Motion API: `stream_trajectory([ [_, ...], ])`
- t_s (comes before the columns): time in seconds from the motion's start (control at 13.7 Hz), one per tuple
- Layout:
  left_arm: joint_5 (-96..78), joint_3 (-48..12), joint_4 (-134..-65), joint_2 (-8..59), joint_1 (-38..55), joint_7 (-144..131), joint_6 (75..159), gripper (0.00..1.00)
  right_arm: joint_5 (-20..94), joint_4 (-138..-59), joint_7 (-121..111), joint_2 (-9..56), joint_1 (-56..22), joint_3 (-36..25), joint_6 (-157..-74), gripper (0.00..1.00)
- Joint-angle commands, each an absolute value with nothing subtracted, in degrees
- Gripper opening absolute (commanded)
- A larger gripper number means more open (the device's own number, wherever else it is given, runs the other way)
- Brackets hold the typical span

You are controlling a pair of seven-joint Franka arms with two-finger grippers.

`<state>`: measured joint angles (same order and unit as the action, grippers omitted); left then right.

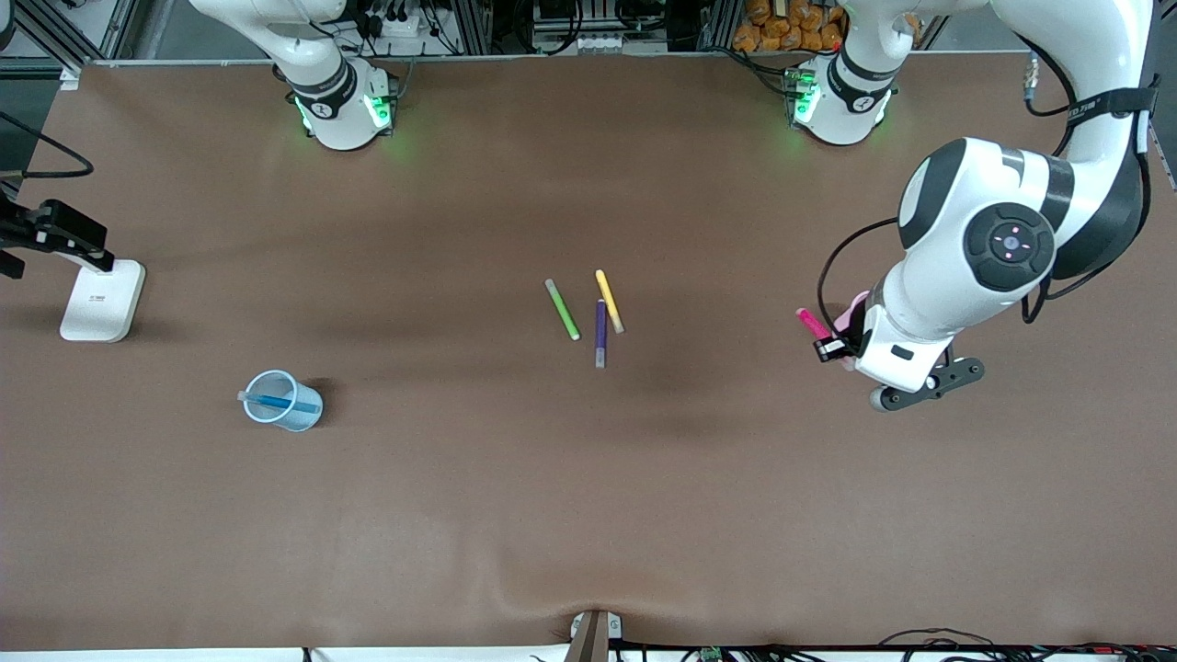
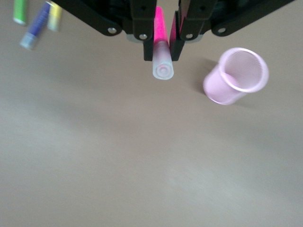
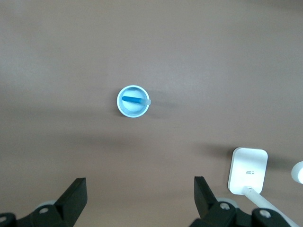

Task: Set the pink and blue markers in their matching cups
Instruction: 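Retract the right gripper while the left gripper carries pink to the cup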

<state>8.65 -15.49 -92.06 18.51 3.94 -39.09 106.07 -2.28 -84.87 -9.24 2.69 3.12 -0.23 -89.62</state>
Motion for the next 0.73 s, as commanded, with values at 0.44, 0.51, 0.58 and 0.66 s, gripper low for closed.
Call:
stream_trajectory([
  [0.44,20.13,-15.91,-104.22,10.21,2.82,-39.29,108.89,0.0,-1.76,-81.91,-8.53,2.37,3.34,0.35,-85.53,1.0],
  [0.51,20.3,-16.0,-106.94,8.02,1.25,-39.2,110.46,0.0,-1.76,-82.0,-8.53,2.37,3.34,0.26,-85.43,1.0],
  [0.58,20.48,-16.0,-109.57,5.65,0.1,-39.11,112.91,0.0,-1.84,-82.0,-8.53,2.37,3.43,0.18,-85.43,1.0],
  [0.66,20.48,-16.0,-110.64,5.02,-0.52,-39.11,113.98,0.0,-1.85,-82.0,-8.61,2.29,3.51,0.0,-85.43,1.0],
])
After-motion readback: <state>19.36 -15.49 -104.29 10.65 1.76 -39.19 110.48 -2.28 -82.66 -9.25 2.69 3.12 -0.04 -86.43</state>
